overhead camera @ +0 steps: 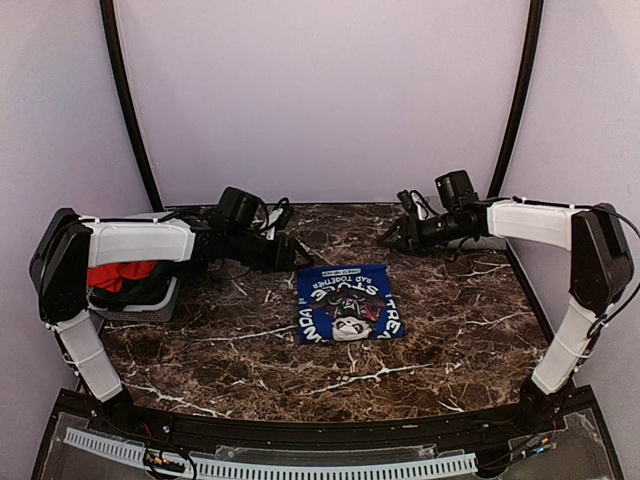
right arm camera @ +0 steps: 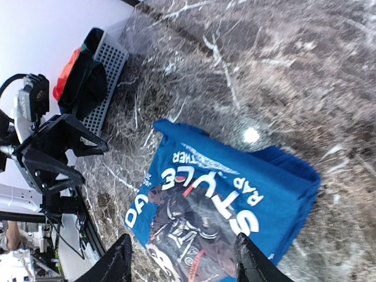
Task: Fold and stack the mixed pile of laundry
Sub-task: Smooth out the square-folded T-shirt at the center of the board.
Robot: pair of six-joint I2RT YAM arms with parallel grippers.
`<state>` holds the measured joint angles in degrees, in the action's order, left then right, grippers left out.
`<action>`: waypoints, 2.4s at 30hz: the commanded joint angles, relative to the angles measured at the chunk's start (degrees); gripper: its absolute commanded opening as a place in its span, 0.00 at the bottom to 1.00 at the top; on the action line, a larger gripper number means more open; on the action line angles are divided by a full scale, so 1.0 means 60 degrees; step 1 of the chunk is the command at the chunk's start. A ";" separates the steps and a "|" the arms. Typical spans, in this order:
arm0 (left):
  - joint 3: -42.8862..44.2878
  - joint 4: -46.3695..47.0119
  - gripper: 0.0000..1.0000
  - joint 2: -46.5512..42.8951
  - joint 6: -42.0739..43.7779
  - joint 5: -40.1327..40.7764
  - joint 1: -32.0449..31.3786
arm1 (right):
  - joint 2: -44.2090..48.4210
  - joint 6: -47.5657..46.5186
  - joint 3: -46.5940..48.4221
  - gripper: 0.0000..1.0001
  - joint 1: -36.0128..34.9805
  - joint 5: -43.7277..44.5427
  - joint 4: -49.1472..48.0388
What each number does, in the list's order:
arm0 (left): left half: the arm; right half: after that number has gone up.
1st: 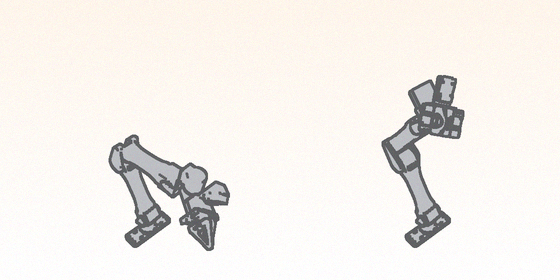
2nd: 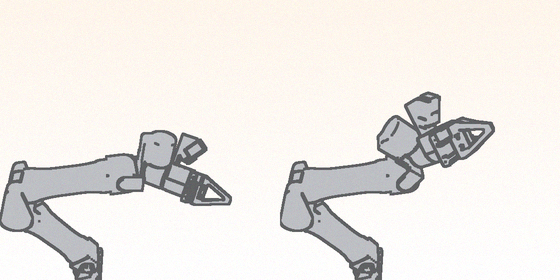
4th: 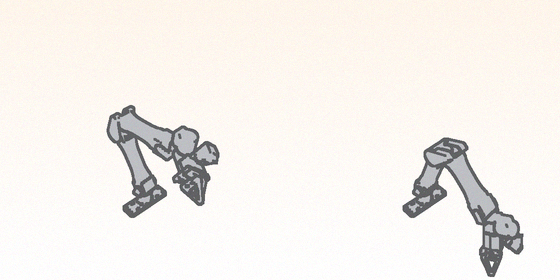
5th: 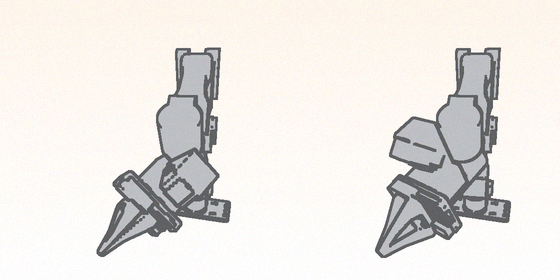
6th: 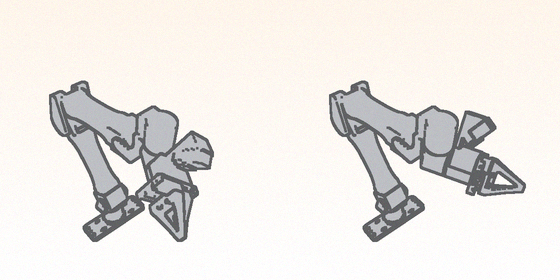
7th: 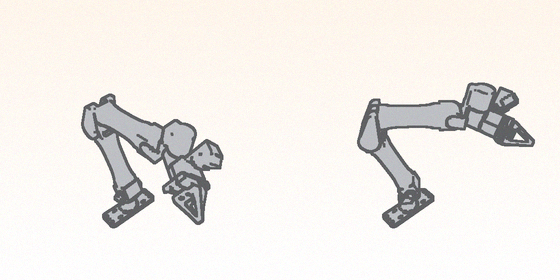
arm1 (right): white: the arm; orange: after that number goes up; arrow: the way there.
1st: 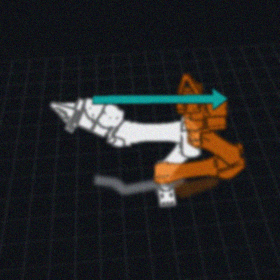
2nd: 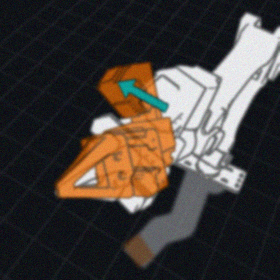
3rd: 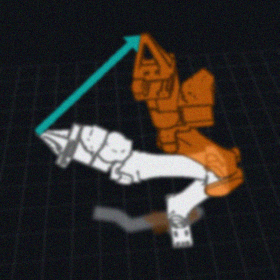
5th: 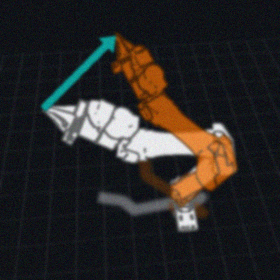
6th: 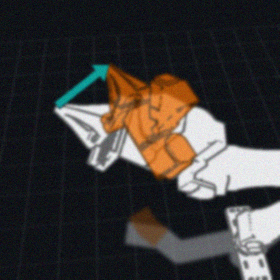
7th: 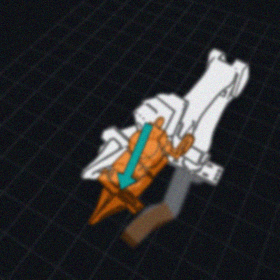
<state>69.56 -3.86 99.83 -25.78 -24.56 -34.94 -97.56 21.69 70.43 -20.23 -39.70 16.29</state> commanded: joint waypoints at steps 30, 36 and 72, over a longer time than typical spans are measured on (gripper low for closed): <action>0.1675 0.2472 0.74 0.3147 -0.1448 -0.1608 0.0942 | -0.2744 0.0687 0.1371 0.61 -0.0056 -0.1025 -0.1513; 0.0122 0.1781 0.95 0.0862 -0.0955 -0.1536 0.0116 | -0.0629 0.1407 -0.0147 0.73 -0.0611 -0.1539 -0.1626; -0.3715 0.5732 0.99 0.0967 -0.3785 -0.2180 -0.1347 | -0.1154 0.4626 -0.4470 0.72 -0.1701 -0.1900 -0.6207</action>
<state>46.94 40.97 110.91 -51.88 -39.40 -42.48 -109.30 50.24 43.92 -31.05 -53.84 -27.62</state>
